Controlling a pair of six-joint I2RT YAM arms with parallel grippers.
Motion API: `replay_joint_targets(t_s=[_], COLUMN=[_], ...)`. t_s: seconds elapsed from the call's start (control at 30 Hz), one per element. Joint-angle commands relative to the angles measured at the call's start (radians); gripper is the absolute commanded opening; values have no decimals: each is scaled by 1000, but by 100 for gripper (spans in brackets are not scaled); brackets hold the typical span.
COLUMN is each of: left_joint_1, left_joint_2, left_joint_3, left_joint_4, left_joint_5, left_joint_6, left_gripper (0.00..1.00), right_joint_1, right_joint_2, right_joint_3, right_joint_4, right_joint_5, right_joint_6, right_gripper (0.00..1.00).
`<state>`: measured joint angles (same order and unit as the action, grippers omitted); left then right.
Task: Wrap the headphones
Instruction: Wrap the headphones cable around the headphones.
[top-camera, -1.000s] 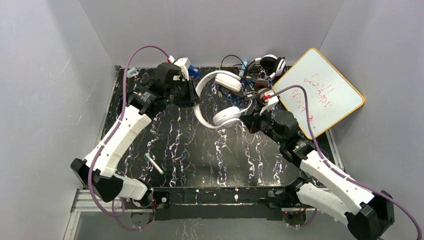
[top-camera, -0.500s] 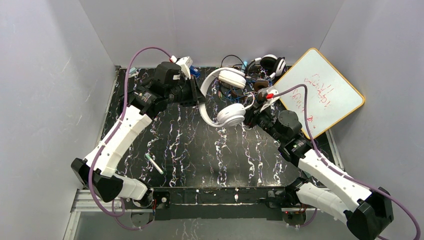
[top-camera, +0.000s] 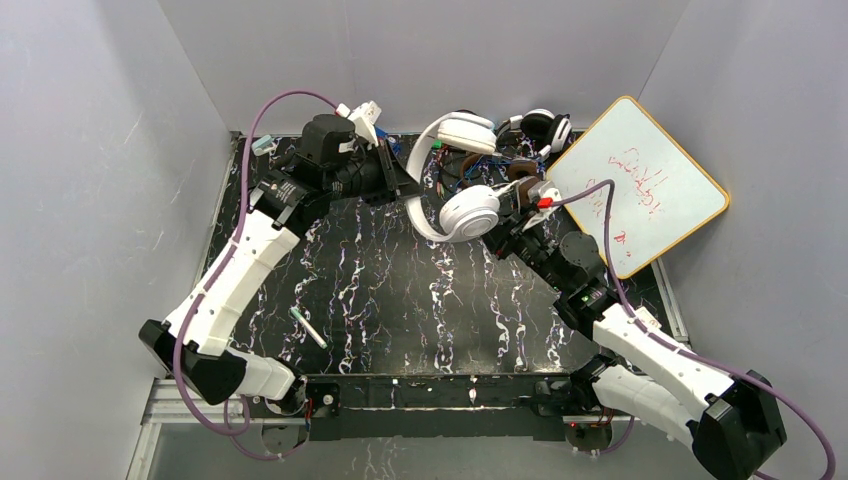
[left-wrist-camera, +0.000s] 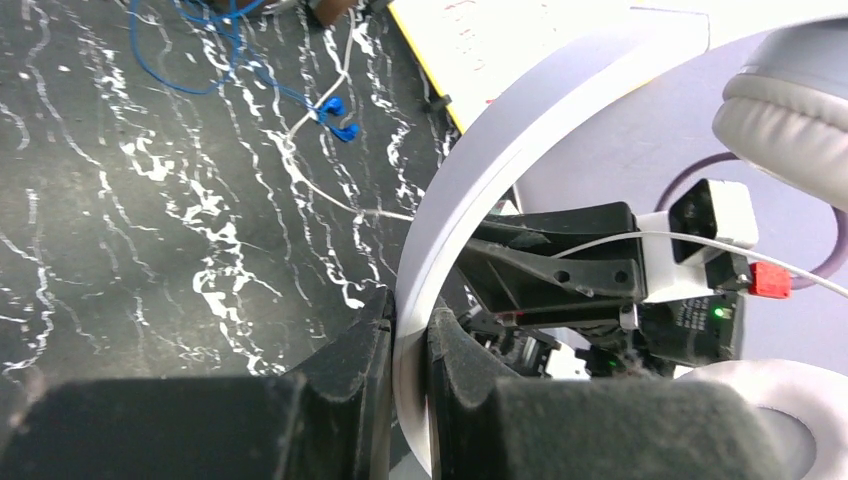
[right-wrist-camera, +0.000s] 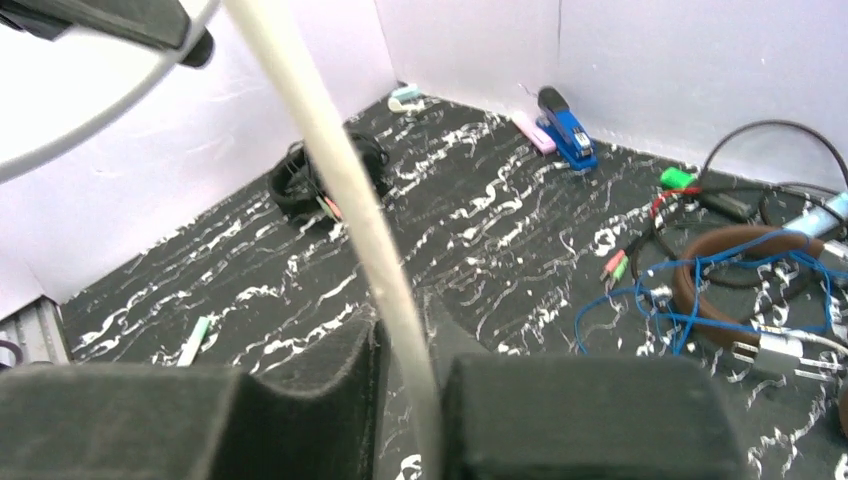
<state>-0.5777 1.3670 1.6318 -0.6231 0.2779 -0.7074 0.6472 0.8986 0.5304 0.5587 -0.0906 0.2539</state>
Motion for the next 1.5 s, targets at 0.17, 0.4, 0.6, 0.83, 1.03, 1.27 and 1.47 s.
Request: replay_joint_targets(t_s=[0.17, 0.4, 0.6, 0.83, 1.03, 1.27, 1.47], left_joint_1=[-69, -91, -90, -67, -31, -28, -28], left_joint_2=[0, -20, -49, -59, -59, -48, 49], left_joint_3=[1, -48, -165, -172, -178, -159, -91], left_joint_4=[93, 186, 373, 461, 489, 399, 310], left_joint_5=[137, 57, -28, -241, -412, -762, -1089], left_joint_6=[4, -37, -196, -339, -440, -310, 130], left_gripper=[0, 0, 0, 0, 0, 0, 0], right_joint_1=[-13, -13, -12, -8, 24, 103, 126], right_joint_2=[91, 210, 288, 266, 231, 208, 206], right_joint_3=[135, 209, 211, 86, 31, 65, 209], right_joint_4=[150, 157, 166, 285, 318, 213, -97], right_joint_5=[-150, -336, -464, -495, -487, -452, -448], right_joint_6=[22, 127, 226, 351, 418, 432, 374], right_gripper=[10, 7, 24, 27, 26, 19, 8])
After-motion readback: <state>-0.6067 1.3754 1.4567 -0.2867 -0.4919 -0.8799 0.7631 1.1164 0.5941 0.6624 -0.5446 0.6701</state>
